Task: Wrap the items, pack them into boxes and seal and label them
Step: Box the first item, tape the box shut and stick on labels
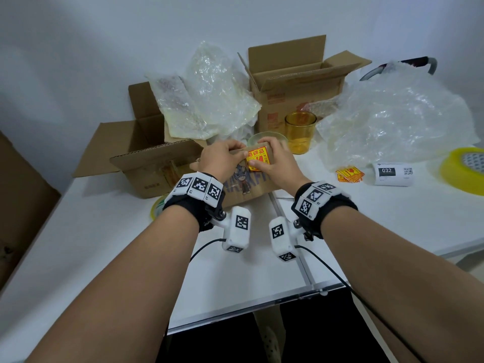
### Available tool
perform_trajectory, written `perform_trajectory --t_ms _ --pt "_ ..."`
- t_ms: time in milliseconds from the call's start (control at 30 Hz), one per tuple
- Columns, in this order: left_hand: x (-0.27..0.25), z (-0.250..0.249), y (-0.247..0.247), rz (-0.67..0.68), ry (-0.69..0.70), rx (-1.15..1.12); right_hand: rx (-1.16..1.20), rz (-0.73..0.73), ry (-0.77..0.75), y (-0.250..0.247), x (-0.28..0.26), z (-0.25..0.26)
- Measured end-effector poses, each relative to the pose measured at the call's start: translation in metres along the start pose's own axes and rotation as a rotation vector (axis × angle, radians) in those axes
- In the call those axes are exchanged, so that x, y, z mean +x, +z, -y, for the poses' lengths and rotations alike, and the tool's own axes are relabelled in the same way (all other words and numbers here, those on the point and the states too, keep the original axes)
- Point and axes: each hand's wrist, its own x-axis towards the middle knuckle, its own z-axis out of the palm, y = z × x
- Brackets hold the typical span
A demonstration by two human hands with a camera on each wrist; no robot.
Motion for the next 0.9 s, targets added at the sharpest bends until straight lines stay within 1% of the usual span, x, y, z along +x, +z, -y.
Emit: perform_trajectory --t_ms 200,367,467,567,833,900 --pt "0.000 -0.001 -0.001 -0.007 -0.022 0.006 -0.005 0.016 -0.006 0.002 -0.007 -0.003" --pt "-0.002 0.000 0.000 -0.017 -0.011 0.001 0.095 0.079 0.050 -0.006 -0.010 -0.007" --pt "-0.005 -0.003 0.000 -0.033 -0.020 0.046 0.185 0.034 0.097 -0.012 -0.015 -0.013" --pt "-0.007 -0.004 0.000 -0.027 -0.010 0.066 0.228 -0.010 0.144 -0.015 -0.018 -0.018" --pt "-0.014 -0.003 0.000 -0.026 0.026 0.129 0.415 -0.061 0.238 -0.017 -0.023 -0.019" --pt "-0.017 -0.003 0.001 -0.025 0.049 0.157 0.418 -0.073 0.245 -0.016 -0.025 -0.015"
